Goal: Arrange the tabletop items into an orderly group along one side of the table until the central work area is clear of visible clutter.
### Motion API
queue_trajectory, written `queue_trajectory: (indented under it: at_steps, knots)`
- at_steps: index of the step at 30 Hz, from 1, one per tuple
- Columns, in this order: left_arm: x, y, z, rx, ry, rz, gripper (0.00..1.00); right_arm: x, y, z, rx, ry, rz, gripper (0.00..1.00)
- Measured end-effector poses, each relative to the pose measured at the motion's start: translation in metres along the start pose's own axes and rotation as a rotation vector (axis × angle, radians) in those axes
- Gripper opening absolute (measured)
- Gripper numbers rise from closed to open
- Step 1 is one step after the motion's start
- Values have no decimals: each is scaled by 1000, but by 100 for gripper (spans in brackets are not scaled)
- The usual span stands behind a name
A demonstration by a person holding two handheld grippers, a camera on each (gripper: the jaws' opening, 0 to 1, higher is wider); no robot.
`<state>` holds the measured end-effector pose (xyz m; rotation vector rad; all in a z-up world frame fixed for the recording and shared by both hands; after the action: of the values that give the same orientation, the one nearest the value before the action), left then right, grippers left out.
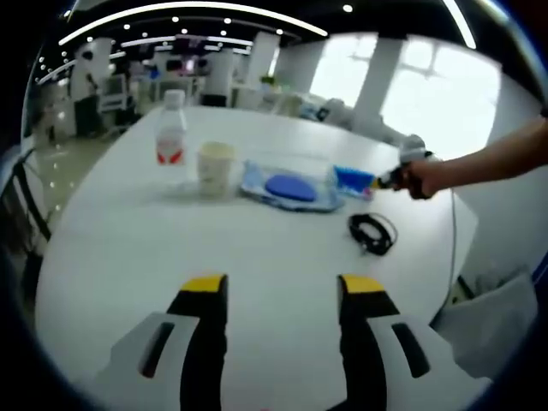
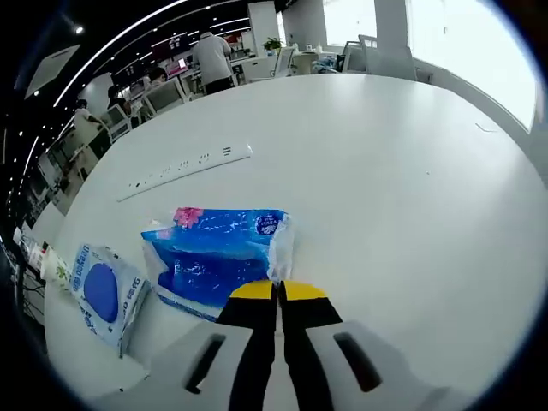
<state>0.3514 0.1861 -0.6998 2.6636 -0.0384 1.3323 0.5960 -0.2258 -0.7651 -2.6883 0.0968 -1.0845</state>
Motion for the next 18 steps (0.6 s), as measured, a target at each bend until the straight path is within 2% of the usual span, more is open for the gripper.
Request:
queue_trajectory:
  at_steps: [6,14,18]
  knots:
    - [0,-2,0,2,2,-7,48,-1,15,-14,-15,12,-13,0]
    - [0,0,0,-6,4,-5,48,-10,37,-26,-11,-5,-14,0]
    - [0,1,0,-8,4,-2,48,-12,34,-29,-5,-16,-51,0]
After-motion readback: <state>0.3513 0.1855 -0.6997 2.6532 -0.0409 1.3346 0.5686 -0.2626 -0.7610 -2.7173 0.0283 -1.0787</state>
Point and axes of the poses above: the point that each gripper's makers call its tool centre point, and the gripper's own axes: z roughly forward along the fingers, y roughly to its right, x roughly out of its top, the point moved 4 cm from there along -z, roughly backward along the fingers, and after that the axes turned 12 degrees about x, right-handed, at the moved point
